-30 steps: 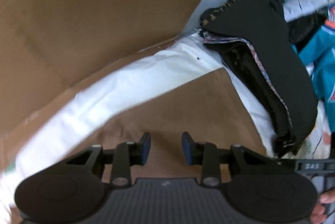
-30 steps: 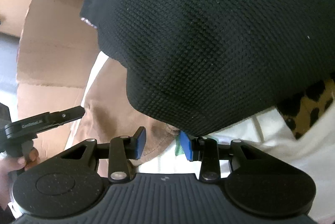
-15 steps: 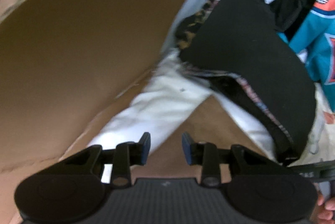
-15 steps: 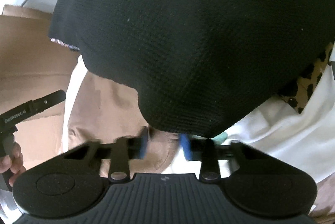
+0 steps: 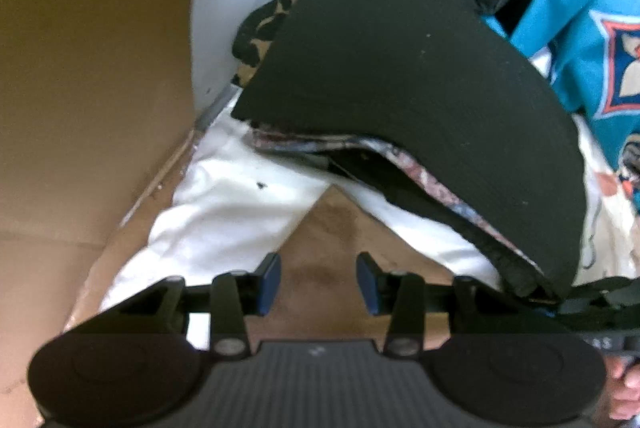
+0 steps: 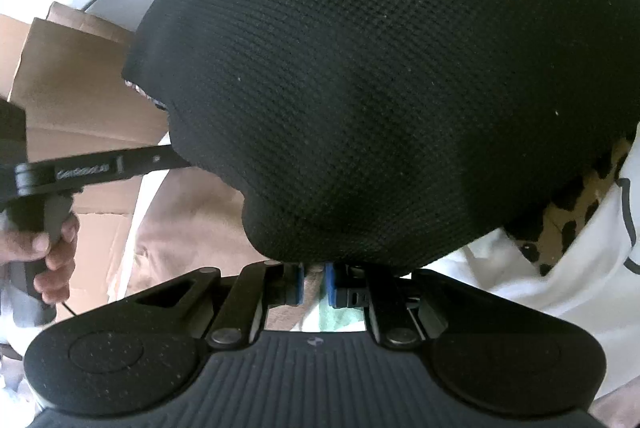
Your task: Fold clothes
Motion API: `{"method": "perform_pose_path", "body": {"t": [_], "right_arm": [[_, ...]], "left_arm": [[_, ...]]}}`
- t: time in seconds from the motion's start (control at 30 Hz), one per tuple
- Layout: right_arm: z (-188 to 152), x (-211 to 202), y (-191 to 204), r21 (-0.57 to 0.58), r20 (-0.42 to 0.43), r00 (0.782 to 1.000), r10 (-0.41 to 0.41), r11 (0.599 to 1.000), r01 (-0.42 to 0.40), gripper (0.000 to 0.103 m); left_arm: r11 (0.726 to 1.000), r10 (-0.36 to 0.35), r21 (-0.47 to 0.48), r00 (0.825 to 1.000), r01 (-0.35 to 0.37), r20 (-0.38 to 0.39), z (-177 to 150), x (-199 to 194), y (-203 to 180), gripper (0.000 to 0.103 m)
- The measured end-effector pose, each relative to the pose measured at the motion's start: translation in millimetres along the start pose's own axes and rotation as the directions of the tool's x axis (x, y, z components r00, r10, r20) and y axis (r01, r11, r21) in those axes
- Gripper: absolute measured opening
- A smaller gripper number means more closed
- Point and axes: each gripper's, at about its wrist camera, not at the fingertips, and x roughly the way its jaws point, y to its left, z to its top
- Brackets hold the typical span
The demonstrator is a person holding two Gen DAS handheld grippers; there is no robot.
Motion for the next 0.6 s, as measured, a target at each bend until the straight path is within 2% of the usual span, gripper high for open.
{"method": "perform_pose_path", "body": {"t": [0.13, 0.27, 0.33, 0.37, 0.4, 0.53, 0.6], "right_arm": [[15.0, 5.0, 0.1, -0.014, -0.008, 1.000, -0.003, 1.000, 0.003, 0.010], [9.4, 9.9, 4.3, -0.020, -0.010, 1.000, -0.002, 1.000, 0.002, 0.010], [6.4, 11.9, 5.9, -0.025, 0.000, 1.000, 0.007, 1.000, -0.007, 0.010], [4.9, 13.0, 6.6, -0.028, 0.005, 1.000, 0.012, 1.000, -0.011, 0.010], [3.4, 14.0, 7.4, -0.031, 0.010, 1.000, 0.016, 0.999, -0.016, 0.010], [2.9, 16.6, 10.6, -0.049, 0.035, 0.999, 0.028, 0.998, -0.026, 0.009], [26.6, 2.2, -5.6, -0.056, 0.053, 0.998, 0.027, 0.998, -0.024, 0.009]], "left_arm": [[1.000, 0.017, 0.019, 1.000, -0.017, -0.007, 12.1, 8.2, -3.3, 0.045], [0.998, 0.001, 0.059, 0.999, 0.001, -0.036, 19.6, 21.9, -12.2, 0.042], [0.995, -0.005, 0.103, 0.999, 0.010, -0.046, 20.5, 26.7, -21.3, 0.025], [0.991, -0.007, 0.130, 0.998, 0.014, -0.056, 20.3, 28.9, -25.1, 0.009], [0.989, -0.014, 0.146, 0.998, 0.023, -0.064, 19.9, 30.1, -27.0, 0.006], [0.992, -0.006, 0.129, 1.000, 0.006, -0.002, 21.7, 19.6, -20.3, 0.005], [0.992, 0.003, 0.123, 1.000, -0.006, 0.024, 23.0, 15.1, -17.2, 0.005]]}}
